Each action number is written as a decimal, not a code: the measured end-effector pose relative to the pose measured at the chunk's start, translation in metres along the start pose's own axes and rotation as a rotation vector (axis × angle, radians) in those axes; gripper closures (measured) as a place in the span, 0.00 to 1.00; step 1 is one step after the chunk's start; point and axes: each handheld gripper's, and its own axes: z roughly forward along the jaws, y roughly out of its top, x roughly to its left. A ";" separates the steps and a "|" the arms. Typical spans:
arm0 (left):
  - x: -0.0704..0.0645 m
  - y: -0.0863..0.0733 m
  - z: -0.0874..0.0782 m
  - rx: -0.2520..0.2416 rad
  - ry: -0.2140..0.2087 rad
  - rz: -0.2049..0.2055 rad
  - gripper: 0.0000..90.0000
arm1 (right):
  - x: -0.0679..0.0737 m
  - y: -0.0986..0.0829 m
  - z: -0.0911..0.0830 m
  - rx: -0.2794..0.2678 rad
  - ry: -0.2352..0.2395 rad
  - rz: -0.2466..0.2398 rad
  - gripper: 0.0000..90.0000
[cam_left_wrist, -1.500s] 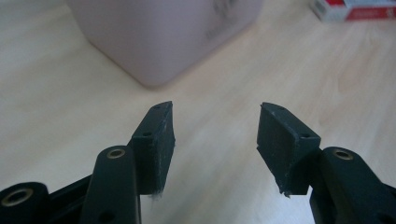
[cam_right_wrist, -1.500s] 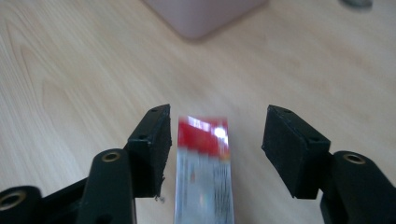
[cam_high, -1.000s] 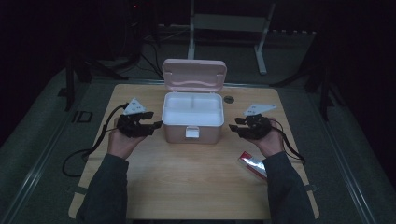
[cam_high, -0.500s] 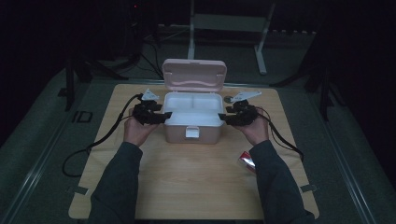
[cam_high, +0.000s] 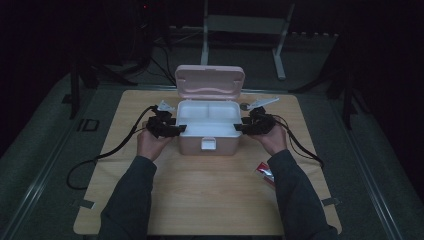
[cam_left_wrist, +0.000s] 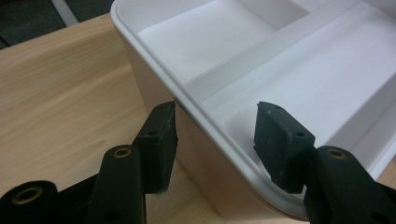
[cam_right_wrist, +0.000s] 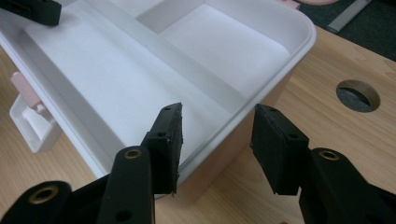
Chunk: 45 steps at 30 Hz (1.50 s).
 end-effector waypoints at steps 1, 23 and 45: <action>-0.002 -0.001 -0.001 -0.002 -0.001 -0.003 0.55 | 0.001 -0.001 -0.001 0.001 0.001 -0.003 0.58; -0.045 -0.023 -0.019 -0.013 -0.022 0.000 0.54 | 0.024 -0.038 -0.035 0.014 0.028 0.017 0.52; -0.047 -0.025 -0.023 -0.015 -0.014 0.027 0.53 | 0.018 -0.037 -0.059 -0.091 0.057 -0.004 0.73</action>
